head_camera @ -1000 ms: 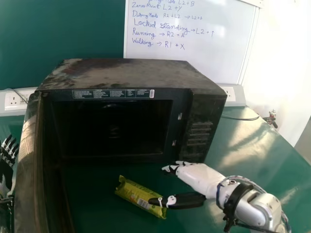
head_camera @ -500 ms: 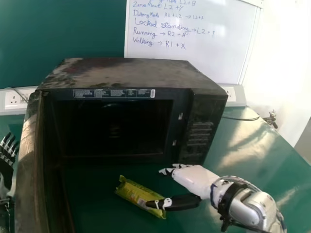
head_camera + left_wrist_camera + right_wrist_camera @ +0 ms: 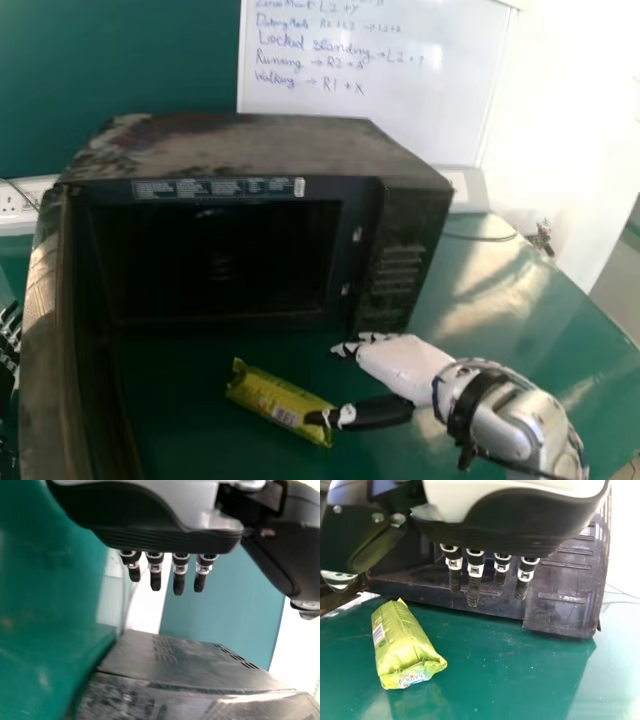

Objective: Put biscuit inside oven

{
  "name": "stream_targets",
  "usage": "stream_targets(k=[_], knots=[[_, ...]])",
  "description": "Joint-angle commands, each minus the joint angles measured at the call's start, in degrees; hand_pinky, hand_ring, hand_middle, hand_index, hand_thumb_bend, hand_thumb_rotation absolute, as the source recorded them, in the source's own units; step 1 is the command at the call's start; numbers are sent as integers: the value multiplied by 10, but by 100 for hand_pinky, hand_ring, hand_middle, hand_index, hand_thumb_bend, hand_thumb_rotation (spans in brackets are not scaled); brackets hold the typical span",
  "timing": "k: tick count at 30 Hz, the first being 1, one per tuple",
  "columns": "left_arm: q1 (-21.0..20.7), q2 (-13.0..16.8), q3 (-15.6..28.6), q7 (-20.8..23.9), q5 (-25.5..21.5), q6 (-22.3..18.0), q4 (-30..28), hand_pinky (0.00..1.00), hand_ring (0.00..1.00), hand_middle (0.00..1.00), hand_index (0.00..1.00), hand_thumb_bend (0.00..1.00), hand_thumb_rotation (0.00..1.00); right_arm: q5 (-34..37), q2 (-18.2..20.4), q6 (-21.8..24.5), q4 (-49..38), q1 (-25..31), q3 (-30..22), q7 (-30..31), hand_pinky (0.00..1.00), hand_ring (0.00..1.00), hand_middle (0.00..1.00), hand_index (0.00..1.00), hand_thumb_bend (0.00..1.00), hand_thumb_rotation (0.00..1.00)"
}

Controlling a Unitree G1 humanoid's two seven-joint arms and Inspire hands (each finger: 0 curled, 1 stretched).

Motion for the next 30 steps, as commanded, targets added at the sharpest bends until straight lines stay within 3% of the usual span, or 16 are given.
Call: stream_targets(k=[1,6,12,17,20,21,30], knots=[[23,-3,6,6,1,4,-14,0,41,56,79,0,78,-5,-2,-9,2,-8,5,0,92,89,89,94,100,68],[33,9,14,-5,-1,-13,-9,0,43,58,79,0,77,-14,-3,-15,3,-14,8,9,92,89,90,94,100,70],[38,11,27,15,0,-23,-18,0,52,69,85,0,74,-5,4,-16,-1,-11,4,12,93,90,90,95,100,69],[35,20,45,5,-9,-41,5,0,55,68,87,0,74,-11,4,-34,-4,-11,9,5,91,88,89,94,100,71],[38,27,56,-8,-15,-50,20,0,53,67,87,0,95,-16,5,-40,-5,-16,13,9,91,88,89,95,100,72],[38,29,61,-11,-19,-50,26,0,52,67,87,0,98,-20,6,-40,-7,-19,15,12,91,88,89,95,100,72],[66,25,82,3,-18,-54,35,0,58,71,92,1,100,-43,6,-54,-10,-31,28,16,88,88,87,95,100,72]])
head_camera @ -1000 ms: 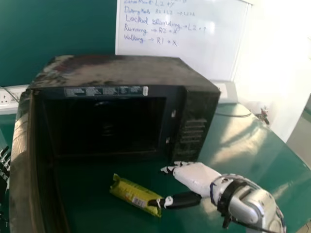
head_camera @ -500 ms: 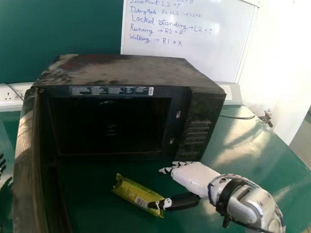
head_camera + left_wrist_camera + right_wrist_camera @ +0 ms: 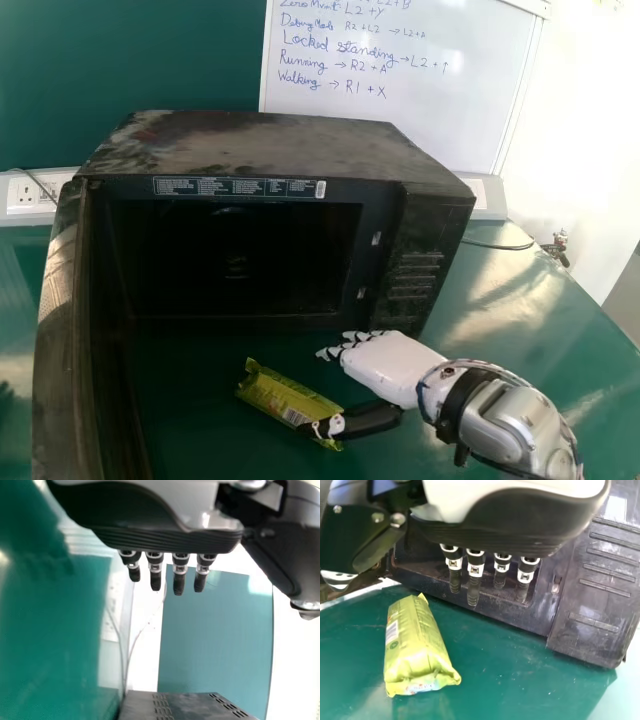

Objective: Put biscuit inside oven

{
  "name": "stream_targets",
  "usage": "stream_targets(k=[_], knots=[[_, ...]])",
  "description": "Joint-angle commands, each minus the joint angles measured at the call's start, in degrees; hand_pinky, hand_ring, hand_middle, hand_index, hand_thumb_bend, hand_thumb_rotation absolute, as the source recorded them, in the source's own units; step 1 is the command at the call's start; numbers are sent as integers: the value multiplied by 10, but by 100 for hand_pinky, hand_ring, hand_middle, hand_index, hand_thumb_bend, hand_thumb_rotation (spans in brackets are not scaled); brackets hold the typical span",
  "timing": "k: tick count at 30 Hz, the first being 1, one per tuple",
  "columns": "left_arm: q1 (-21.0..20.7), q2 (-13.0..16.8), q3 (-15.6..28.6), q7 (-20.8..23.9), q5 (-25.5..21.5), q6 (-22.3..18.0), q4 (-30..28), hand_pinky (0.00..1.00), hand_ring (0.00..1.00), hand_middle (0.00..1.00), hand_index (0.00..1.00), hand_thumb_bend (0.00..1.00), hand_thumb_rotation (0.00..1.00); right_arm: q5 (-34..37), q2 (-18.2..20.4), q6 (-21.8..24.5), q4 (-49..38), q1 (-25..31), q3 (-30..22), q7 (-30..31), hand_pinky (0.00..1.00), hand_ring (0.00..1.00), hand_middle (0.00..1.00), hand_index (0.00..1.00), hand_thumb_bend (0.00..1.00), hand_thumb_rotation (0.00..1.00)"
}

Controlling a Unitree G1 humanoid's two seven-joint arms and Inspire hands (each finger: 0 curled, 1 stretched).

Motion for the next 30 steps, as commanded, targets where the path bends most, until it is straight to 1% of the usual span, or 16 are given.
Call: stream_targets(k=[1,3,6,10,11,14,17,19,20,22,25,27,30], knots=[[7,-2,7,12,-1,-1,1,0,58,72,92,1,100,-7,4,-5,-6,-8,6,3,88,88,87,94,100,71],[11,-3,8,18,-1,2,-1,0,58,73,92,1,100,-15,7,-6,-8,-8,9,2,87,87,87,94,100,71],[11,2,7,12,1,-6,13,0,61,75,93,7,99,-21,11,-11,-8,-6,12,0,87,87,87,93,100,71],[11,3,6,13,3,-4,22,0,65,77,93,8,100,-33,13,-15,-8,-8,17,7,88,88,88,94,100,71],[9,3,6,13,2,-3,25,0,66,77,93,9,100,-35,13,-16,-7,-9,18,7,88,88,88,94,100,71],[6,6,9,12,0,0,38,0,67,78,94,12,97,-44,14,-25,-3,-13,23,6,89,87,88,94,100,70],[2,11,11,14,-1,0,50,0,67,78,94,12,100,-55,16,-33,0,-15,27,8,87,86,87,93,100,71],[2,11,12,22,2,-1,51,0,67,79,95,13,100,-66,19,-35,1,-16,31,10,87,86,87,94,100,72],[1,11,12,26,3,-2,51,0,67,79,95,14,99,-72,20,-35,0,-16,34,11,87,86,87,94,100,73],[-1,11,11,29,3,-2,52,0,66,78,94,14,98,-89,22,-37,-2,-16,39,13,87,86,87,94,100,72],[-1,12,8,32,7,-7,52,0,66,78,94,11,100,-123,21,-52,-2,-18,51,9,85,85,86,93,100,74],[-1,11,8,33,8,-11,52,0,65,78,93,11,100,-140,25,-57,-1,-19,56,11,86,85,86,93,100,74],[0,11,7,36,7,-8,45,0,64,76,93,11,100,-158,33,-57,0,-18,60,14,88,86,87,94,100,72]])
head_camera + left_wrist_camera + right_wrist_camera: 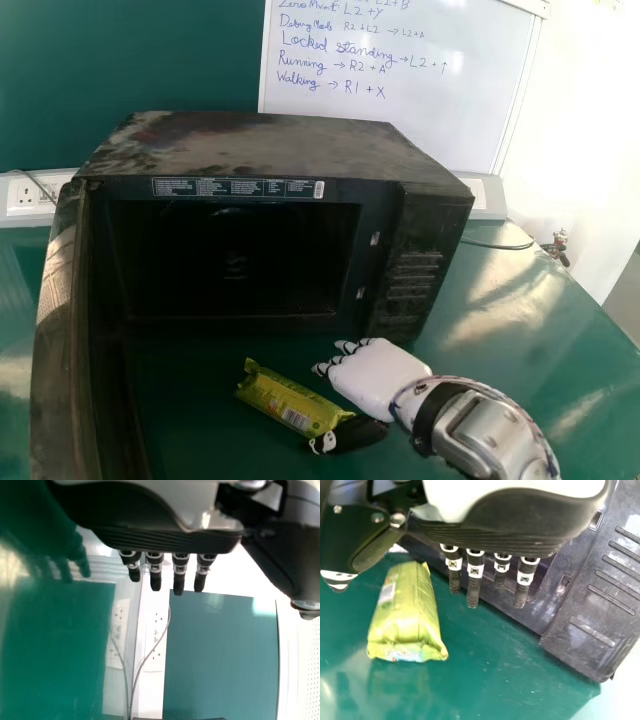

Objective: Put biscuit inside oven

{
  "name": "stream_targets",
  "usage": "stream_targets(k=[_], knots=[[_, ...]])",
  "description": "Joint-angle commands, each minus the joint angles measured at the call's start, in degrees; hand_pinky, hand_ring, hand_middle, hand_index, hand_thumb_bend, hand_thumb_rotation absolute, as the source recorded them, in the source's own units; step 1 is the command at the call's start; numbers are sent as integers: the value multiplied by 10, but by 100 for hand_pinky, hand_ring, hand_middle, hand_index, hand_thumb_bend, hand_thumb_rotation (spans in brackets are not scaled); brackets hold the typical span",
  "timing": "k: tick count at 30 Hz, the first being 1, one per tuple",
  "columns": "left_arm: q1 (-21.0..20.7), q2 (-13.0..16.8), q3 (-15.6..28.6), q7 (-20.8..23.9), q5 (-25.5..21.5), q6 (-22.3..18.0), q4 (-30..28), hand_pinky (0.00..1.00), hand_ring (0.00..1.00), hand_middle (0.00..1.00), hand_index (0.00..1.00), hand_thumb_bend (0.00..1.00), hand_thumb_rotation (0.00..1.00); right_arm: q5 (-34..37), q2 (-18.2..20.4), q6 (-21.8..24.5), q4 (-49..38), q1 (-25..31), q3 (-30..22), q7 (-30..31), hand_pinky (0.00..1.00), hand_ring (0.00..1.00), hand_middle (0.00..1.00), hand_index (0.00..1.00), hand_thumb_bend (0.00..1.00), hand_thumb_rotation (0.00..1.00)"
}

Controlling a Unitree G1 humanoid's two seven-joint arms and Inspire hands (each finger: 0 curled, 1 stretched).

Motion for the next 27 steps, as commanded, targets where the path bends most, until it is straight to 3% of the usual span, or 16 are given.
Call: stream_targets(k=[1,9,16,27], knots=[[3,-4,-2,3,3,4,4,0,64,76,93,10,100,-14,7,-7,2,-9,4,-1,87,86,87,94,100,72],[5,-7,-2,1,-4,10,-8,0,64,75,93,11,100,-44,22,-17,13,-3,13,-1,90,87,88,95,100,71],[2,-9,-5,3,3,3,-4,0,64,77,93,5,100,-75,27,-38,15,-3,25,-5,89,86,88,95,100,69],[4,-13,-11,2,8,1,-10,0,67,78,93,11,100,-159,39,-68,13,6,51,-8,88,86,88,95,100,68]])
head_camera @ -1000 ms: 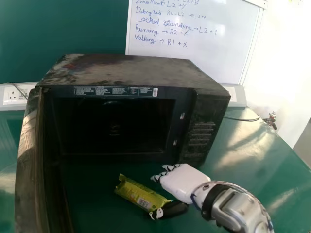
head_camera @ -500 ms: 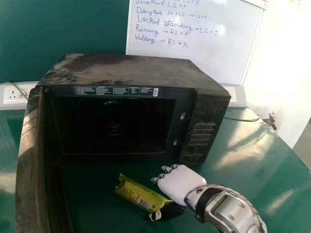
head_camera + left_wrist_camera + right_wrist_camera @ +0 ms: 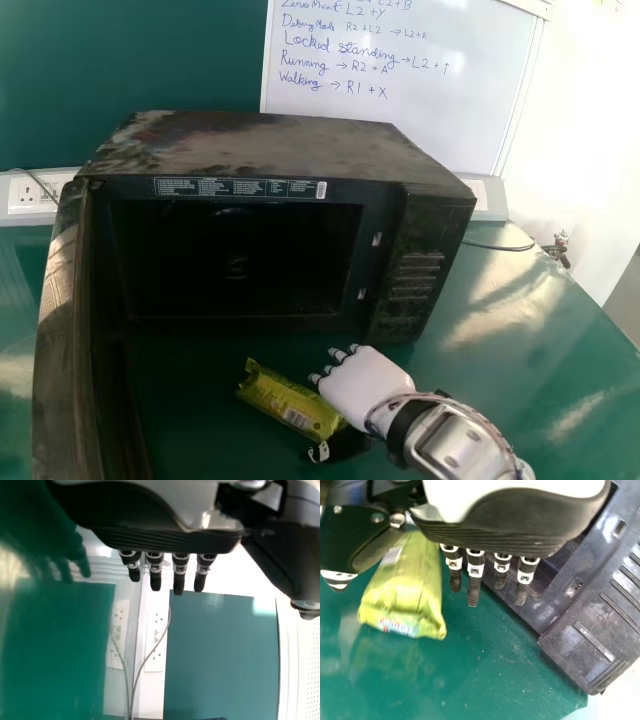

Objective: Put biscuit inside oven

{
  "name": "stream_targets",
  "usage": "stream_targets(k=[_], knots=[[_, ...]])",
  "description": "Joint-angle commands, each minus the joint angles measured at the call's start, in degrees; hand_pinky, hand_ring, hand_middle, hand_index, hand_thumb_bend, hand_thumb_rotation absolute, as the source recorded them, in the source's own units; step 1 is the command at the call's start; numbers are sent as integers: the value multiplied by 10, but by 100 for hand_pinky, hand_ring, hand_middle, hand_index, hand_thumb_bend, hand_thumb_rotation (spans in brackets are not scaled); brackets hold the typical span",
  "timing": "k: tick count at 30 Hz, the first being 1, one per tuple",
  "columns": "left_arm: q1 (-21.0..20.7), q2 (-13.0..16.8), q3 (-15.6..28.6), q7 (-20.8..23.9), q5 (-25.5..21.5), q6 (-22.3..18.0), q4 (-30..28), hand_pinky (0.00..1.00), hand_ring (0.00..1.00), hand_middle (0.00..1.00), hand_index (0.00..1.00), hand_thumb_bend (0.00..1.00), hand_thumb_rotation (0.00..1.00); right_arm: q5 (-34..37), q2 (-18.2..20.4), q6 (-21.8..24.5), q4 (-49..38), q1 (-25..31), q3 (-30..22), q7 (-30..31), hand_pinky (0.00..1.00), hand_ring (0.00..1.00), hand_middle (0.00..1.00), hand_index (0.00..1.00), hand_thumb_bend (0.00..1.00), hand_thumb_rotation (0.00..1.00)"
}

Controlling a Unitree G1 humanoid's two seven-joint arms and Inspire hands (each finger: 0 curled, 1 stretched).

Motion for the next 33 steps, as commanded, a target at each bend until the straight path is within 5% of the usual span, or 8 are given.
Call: stream_targets(k=[1,15,20,28,33], knots=[[1,-12,-8,-1,3,-1,2,0,67,78,94,11,100,-15,3,-10,0,4,6,-9,89,86,88,95,100,68],[-8,-6,-6,-8,3,1,17,0,66,77,93,13,98,-143,2,-48,0,27,29,-81,88,83,86,91,100,63],[-12,-7,-6,-19,-4,7,21,0,69,80,95,16,88,-164,17,-40,14,30,33,-95,88,84,88,92,100,61],[-9,-8,-7,-19,-4,8,15,0,69,80,96,13,93,-179,40,-27,37,24,38,-111,83,80,85,92,100,62],[-8,-11,-7,-15,-2,7,12,0,69,80,96,14,94,-166,52,-10,60,36,27,-190,74,70,75,82,87,21]])
